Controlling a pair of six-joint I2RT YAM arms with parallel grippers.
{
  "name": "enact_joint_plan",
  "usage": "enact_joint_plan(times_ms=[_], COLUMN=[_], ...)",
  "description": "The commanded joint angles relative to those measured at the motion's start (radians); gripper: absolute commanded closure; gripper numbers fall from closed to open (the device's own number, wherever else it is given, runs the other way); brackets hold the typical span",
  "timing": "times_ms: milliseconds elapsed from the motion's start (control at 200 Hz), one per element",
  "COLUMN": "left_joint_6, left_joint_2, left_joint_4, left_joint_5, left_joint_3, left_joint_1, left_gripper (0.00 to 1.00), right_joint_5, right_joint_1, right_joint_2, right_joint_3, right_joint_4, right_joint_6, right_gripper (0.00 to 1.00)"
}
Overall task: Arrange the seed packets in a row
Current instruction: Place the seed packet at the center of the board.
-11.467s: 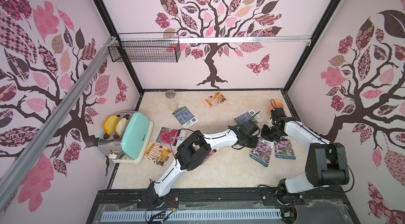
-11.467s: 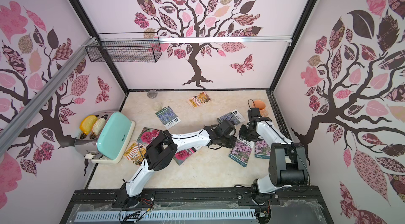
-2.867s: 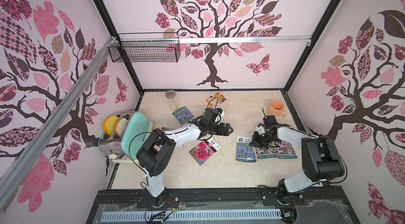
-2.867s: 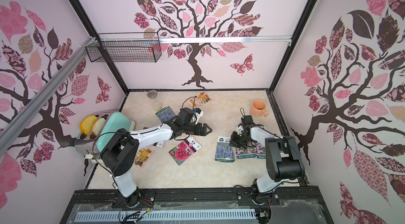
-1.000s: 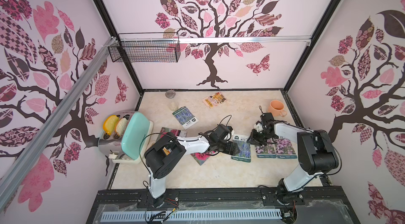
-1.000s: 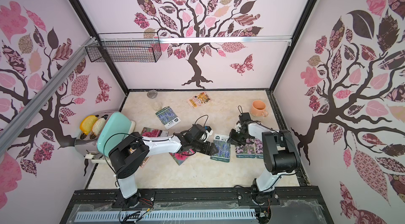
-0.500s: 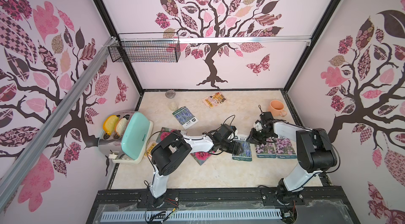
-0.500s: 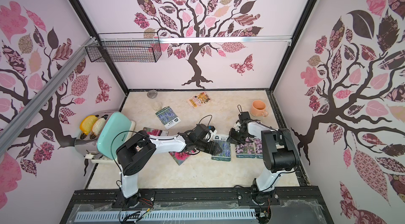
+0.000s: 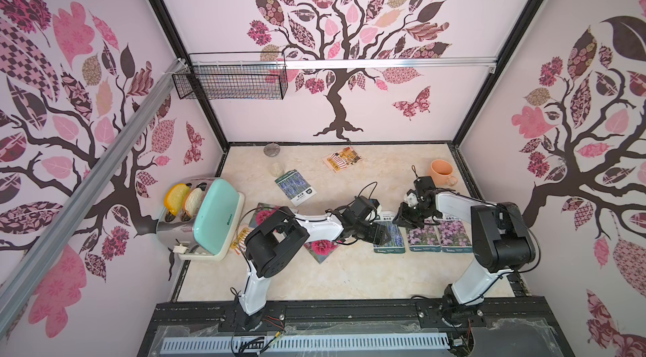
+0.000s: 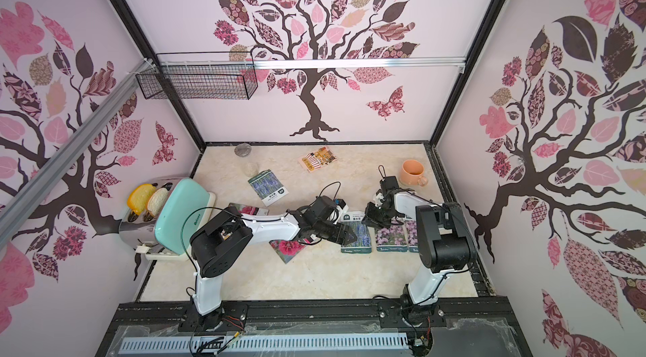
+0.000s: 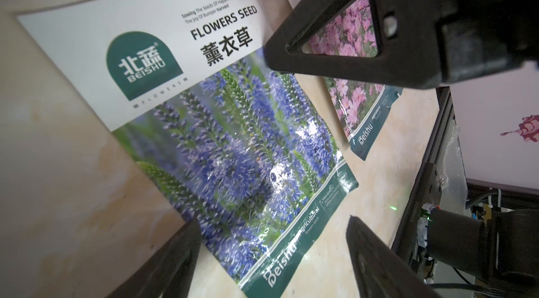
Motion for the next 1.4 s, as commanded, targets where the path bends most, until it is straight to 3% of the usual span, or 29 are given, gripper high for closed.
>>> enact_joint_plan(times_ms=[0, 1395], left_joint_6=[0.011, 0.015], left_joint_2=[0.035, 0.04], left_joint_4=[-0.033, -0.044], left_joint_5=[-0.008, -0.034], left_joint_3=[0.004, 0.003], left_joint_1=[0.002, 0.004], left_gripper=[0.19, 0.19], right_joint_5=[0.016, 0.029], right_joint_1=[0.007, 0.006], right_joint_2=[-0.006, -0.082], right_joint_3=[0.014, 0.118], right_joint_4=[-0.033, -0.091], right_joint_6=[-0.016, -0.032], right_gripper=[0.71, 0.65])
